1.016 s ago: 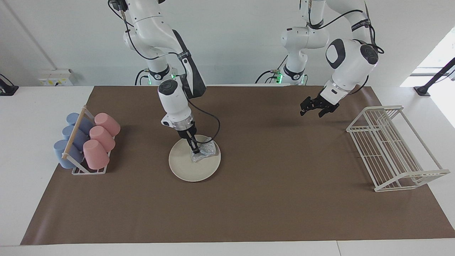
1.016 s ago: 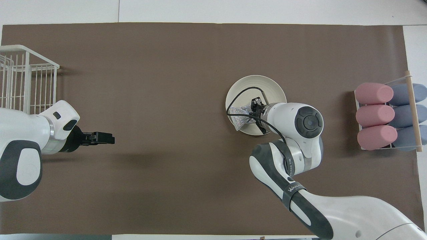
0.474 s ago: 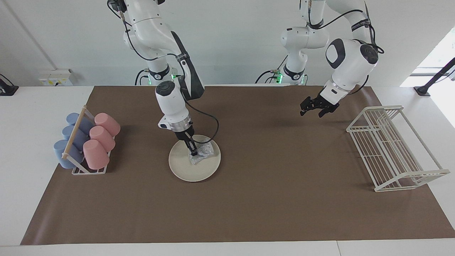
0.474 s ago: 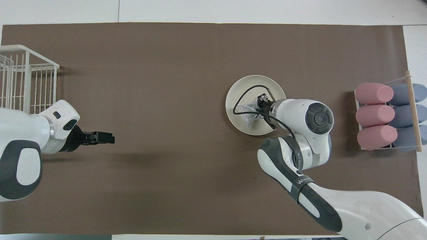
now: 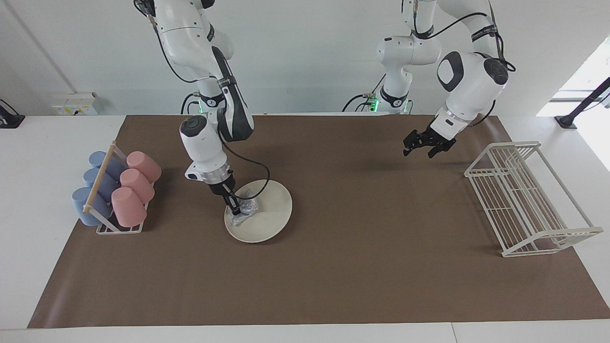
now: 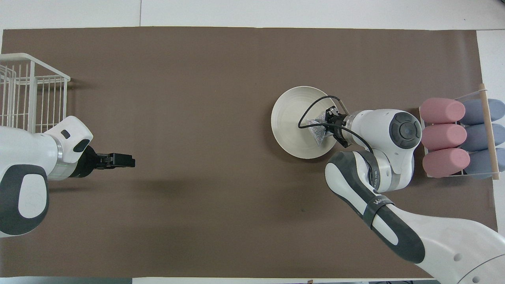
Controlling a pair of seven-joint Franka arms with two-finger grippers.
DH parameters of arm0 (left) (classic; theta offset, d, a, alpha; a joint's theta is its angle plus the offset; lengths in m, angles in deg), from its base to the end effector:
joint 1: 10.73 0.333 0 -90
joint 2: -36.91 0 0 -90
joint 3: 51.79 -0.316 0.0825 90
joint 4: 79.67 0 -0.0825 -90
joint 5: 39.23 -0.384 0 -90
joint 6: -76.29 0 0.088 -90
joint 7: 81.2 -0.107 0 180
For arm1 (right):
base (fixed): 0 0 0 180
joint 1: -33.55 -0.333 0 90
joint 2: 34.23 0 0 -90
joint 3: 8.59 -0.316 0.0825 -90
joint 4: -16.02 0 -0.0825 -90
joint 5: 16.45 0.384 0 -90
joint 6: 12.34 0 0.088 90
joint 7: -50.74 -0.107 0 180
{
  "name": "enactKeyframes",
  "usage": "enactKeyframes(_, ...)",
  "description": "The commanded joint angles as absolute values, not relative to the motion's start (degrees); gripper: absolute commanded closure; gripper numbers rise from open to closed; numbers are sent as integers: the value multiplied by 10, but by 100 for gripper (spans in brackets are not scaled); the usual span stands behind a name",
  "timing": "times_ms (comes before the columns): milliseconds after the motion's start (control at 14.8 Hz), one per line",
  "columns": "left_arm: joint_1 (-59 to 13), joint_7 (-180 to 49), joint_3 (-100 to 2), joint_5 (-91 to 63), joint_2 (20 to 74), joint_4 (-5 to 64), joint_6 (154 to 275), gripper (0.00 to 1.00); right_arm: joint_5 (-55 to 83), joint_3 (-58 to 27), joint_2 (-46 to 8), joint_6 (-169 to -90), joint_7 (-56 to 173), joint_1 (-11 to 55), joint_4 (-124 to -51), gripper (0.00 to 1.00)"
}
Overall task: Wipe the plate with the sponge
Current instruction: 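Rub the sponge around the plate surface with the right gripper, then lift the sponge off the plate and bring it to the left gripper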
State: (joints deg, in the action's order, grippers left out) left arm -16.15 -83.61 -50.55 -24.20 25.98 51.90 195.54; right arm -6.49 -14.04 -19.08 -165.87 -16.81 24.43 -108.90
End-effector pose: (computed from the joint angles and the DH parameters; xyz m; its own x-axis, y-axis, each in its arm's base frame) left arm 0.4750 -0.0688 0.4265 0.9991 -0.0296 -0.0289 -0.0225 -0.9751 0.2206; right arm 0.5650 0.1404 0.2916 0.4778 -0.8775 -0.0408 -0.8539 -0.4530 -0.2563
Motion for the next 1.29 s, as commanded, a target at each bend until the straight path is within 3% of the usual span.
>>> enactKeyframes(0,-157,-828,-503,-253,271,508,1959,0,-61,-146,-175,-1664,-247,195,-1102,100)
enactKeyframes(610,-171,-766,-500,-254,271,476,1953,0,-61,-145,-172,-1662,-316,157,-1078,100)
enactKeyframes(949,-179,-760,-500,-253,271,477,1959,0,-63,-144,-202,-1448,-377,156,-946,100)
enactKeyframes(1220,-184,-759,-499,-154,272,476,1964,0,-72,-142,-239,-1322,-409,145,-883,100)
